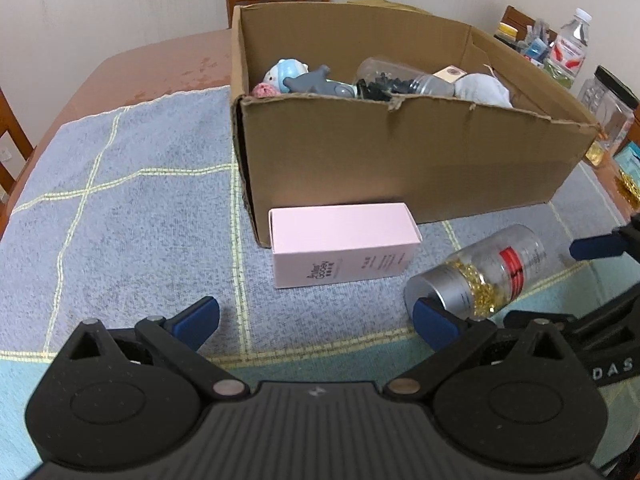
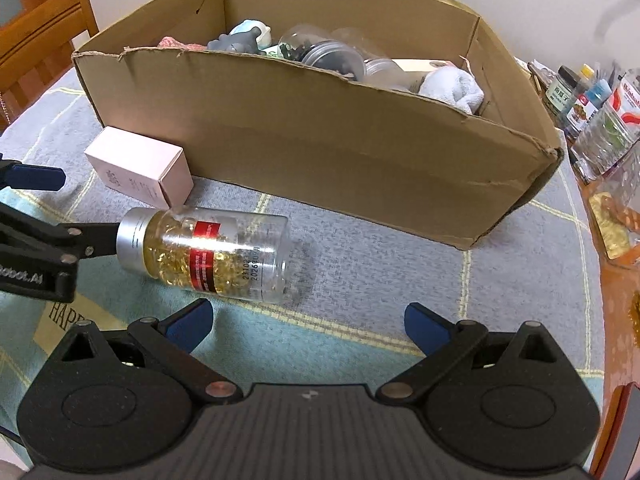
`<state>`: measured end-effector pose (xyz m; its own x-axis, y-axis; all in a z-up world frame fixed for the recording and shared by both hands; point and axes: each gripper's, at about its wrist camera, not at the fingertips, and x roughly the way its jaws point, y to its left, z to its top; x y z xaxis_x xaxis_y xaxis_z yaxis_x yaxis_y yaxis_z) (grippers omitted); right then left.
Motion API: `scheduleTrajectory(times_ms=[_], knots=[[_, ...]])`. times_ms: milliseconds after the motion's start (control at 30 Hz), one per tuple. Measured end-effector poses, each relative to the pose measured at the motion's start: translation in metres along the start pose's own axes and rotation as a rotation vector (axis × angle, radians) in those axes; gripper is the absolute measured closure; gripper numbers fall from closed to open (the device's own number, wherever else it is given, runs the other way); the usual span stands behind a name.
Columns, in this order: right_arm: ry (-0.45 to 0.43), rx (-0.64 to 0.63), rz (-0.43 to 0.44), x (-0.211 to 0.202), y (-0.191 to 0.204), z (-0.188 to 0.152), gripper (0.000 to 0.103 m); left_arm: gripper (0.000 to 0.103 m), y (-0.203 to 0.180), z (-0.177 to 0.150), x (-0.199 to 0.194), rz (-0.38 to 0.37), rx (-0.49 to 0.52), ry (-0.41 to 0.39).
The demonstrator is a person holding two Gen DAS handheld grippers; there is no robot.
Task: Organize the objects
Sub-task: 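Grasp the pink paper box with the left gripper while right grasps the gold capsule bottle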
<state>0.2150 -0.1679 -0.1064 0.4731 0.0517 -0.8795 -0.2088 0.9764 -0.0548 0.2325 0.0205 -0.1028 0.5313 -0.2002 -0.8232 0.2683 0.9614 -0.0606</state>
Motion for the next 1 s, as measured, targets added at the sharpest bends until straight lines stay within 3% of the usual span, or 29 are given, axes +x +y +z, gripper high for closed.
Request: scheduleTrajectory(times_ms=[467, 700, 1000], knots=[[-0.018, 0.004, 0.010, -0.008, -0.040, -0.005, 0.000, 0.001, -0.029, 0.005, 0.017, 0.000, -0.037, 0.027], [0.003, 0.026, 0.023, -0.002, -0.058, -0.009, 0.000, 0.001, -0.028, 0.009, 0.024, 0.105, -0.097, -0.001], [0.005, 0.002, 0.056, -0.001, -0.050, -0.014, 0.000, 0.001, -0.016, 0.016, 0.025, 0.147, -0.105, -0.044]])
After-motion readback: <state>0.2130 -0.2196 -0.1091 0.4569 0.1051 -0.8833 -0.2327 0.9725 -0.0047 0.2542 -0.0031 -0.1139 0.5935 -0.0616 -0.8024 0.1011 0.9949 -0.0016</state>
